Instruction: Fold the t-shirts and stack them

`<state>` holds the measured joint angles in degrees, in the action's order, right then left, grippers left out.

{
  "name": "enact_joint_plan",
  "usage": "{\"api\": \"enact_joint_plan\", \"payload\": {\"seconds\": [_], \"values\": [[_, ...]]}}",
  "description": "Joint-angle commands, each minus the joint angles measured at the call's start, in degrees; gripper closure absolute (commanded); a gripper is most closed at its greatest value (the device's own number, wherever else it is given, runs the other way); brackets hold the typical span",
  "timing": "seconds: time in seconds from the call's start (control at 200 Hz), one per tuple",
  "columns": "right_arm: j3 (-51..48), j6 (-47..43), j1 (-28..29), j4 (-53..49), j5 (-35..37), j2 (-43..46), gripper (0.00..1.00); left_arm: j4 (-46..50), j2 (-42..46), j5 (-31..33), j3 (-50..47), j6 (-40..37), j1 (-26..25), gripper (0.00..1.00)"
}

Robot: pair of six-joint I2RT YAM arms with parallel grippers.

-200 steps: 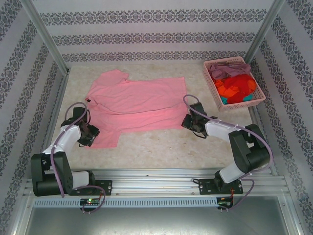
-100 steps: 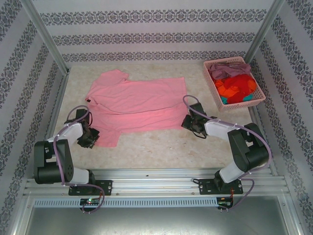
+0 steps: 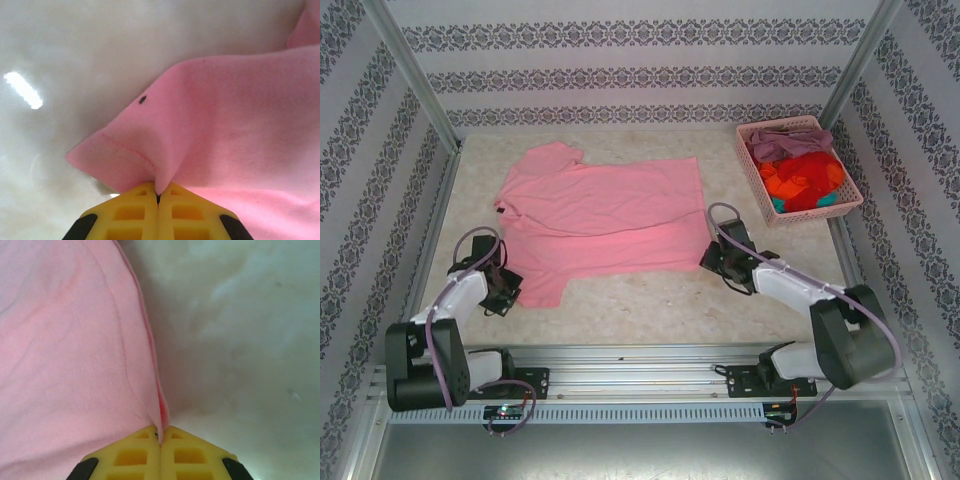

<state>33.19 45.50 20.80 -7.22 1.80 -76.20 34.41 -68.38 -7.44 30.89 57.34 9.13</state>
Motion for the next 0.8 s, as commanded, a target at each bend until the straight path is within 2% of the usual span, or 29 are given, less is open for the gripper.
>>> {"api": "enact_joint_plan", "payload": {"seconds": [0.0, 0.35, 0.634, 0.794], "values": [[-3.3, 3.4, 1.2, -3.9, 2.5, 2.8, 1.00, 4.7, 3.0, 0.4, -0.6, 1.7, 0.4, 1.00], [-4.6, 6.7, 2.1, -2.3, 1.6, 0.4, 1.00, 8.0, 4.9, 0.7, 2.4, 1.9, 0.5, 1.00], [-7.6, 7.9, 2.8, -9.7, 3.1, 9.2, 1.00, 14.9, 10.5, 1.6, 4.7, -0.2, 0.5, 1.00], [-8.3, 8.1, 2.8, -10.2, 3.4, 11.9, 1.00, 16.9, 11.7, 3.3, 6.9, -1.6, 0.5, 1.00]]}}
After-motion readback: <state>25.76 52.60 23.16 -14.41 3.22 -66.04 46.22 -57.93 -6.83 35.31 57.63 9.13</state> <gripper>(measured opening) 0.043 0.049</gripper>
